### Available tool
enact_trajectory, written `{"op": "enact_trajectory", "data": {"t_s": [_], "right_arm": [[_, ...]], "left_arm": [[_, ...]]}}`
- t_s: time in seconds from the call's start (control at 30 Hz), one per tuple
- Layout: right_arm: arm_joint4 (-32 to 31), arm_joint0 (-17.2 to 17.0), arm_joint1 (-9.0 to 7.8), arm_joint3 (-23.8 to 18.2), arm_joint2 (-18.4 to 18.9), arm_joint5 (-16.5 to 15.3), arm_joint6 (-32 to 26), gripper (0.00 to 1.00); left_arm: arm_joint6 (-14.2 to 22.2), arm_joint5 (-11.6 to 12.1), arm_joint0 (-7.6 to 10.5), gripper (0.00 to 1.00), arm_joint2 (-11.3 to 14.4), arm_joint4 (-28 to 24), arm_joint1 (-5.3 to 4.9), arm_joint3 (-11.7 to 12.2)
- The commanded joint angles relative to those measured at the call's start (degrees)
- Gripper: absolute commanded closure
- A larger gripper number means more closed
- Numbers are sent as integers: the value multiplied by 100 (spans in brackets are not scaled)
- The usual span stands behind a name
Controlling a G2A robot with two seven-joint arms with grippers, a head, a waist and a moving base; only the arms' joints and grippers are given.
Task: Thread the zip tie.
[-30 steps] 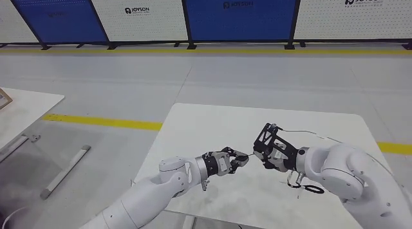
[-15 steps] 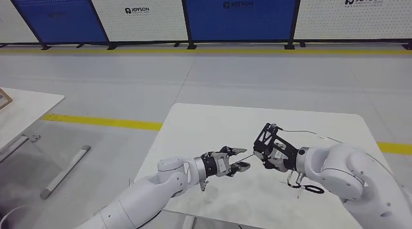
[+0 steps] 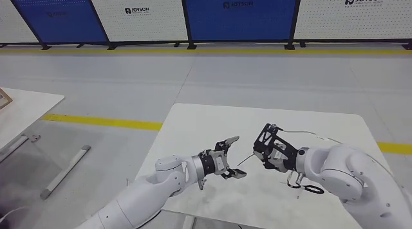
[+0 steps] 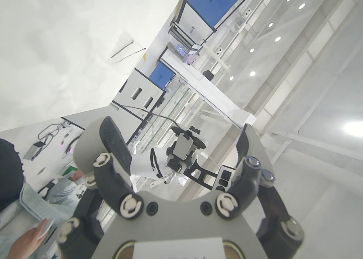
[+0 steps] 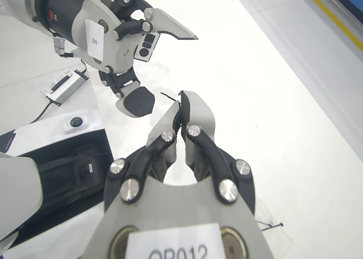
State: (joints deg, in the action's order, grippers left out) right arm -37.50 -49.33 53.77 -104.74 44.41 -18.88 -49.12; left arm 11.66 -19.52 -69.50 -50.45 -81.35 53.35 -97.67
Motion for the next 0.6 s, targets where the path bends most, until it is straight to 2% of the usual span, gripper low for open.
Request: {"op": "enact_trajectory", "data": {"t_s": [0.0,0.13,0.4,0.57], "right_arm": [[-107,-39,-1,-33,13,-9,-32,100],[-258,-83,-2,-107,46,-60,-76,100],[-249,-103,-1,-122,59,-60,-39,100],[-260,-134,0,-128,56,-60,9,100]], "left_arm": [[58,3,28,0,114,-285,-17,60],[218,3,244,0,393,-801,-157,138],[194,14,223,0,399,-819,-149,136],[244,3,65,0,274,-860,-25,220]]}}
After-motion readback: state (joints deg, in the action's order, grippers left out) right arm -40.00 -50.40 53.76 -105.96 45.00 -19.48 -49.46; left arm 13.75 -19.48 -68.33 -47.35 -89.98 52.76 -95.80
